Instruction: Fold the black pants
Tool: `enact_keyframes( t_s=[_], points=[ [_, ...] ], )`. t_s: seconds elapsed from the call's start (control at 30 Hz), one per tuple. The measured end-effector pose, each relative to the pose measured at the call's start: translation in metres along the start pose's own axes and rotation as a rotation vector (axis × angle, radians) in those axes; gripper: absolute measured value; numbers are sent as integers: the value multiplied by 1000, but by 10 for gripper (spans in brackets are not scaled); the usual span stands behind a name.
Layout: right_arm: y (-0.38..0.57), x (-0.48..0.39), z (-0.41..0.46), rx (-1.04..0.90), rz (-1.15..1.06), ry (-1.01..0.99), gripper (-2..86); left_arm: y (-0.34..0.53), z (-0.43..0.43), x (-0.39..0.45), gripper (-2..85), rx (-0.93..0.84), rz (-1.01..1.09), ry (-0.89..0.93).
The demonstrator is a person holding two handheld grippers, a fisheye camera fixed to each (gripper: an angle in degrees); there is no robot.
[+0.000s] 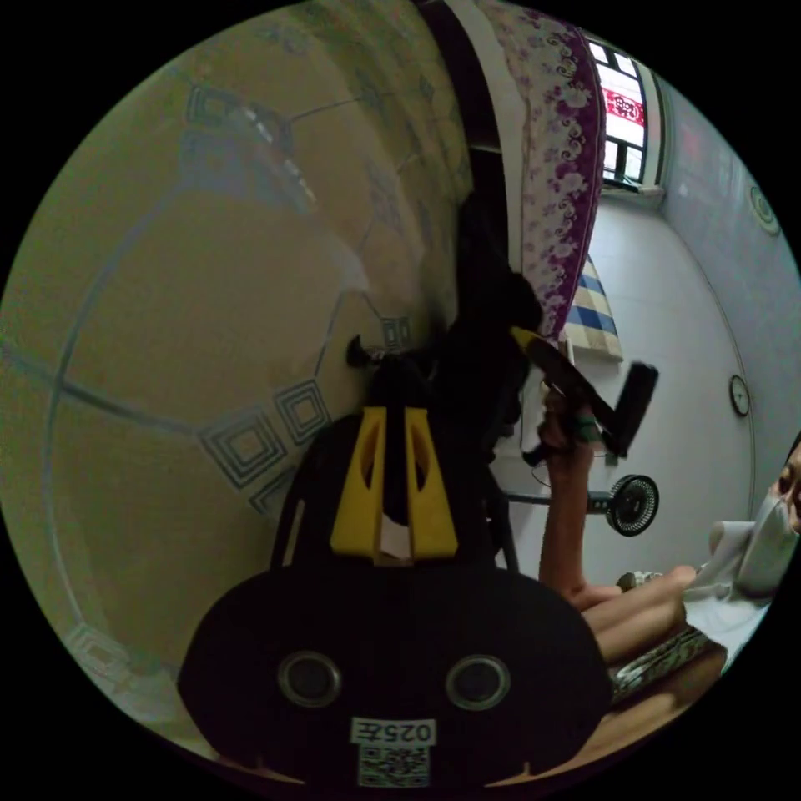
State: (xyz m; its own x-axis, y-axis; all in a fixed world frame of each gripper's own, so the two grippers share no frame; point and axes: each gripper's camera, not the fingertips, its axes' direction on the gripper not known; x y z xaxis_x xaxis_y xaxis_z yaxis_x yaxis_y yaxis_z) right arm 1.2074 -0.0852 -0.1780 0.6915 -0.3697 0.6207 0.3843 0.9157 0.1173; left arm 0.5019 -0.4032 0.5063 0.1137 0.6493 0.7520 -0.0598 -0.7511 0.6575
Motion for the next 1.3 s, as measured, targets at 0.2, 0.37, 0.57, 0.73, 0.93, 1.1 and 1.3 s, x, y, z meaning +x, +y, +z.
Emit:
enact_keyframes(
  t_s=[0.2,0.37,0.57,0.73,0.93,1.1,1.3],
  points=[
    [101,10,-121,76,-42,-370,36,-35,8,37,-7,42,99,47],
    [131,-5,-93,72,-102,-425,37,-52,32,55,0,-49,163,-43],
    [208,-6,-66,209,1,-353,41,-4,-1,54,-6,274,51,-12],
    [270,3,-45,181,70,-511,49,-11,48,108,8,66,322,243],
    [309,10,-52,235,97,-407,48,-14,168,190,-9,-396,596,153],
    [354,2,-74,367,177,-120,44,-32,208,233,-9,-410,708,57],
    [395,6,-67,327,223,-47,79,12,297,269,-9,-826,781,122]
  ],
)
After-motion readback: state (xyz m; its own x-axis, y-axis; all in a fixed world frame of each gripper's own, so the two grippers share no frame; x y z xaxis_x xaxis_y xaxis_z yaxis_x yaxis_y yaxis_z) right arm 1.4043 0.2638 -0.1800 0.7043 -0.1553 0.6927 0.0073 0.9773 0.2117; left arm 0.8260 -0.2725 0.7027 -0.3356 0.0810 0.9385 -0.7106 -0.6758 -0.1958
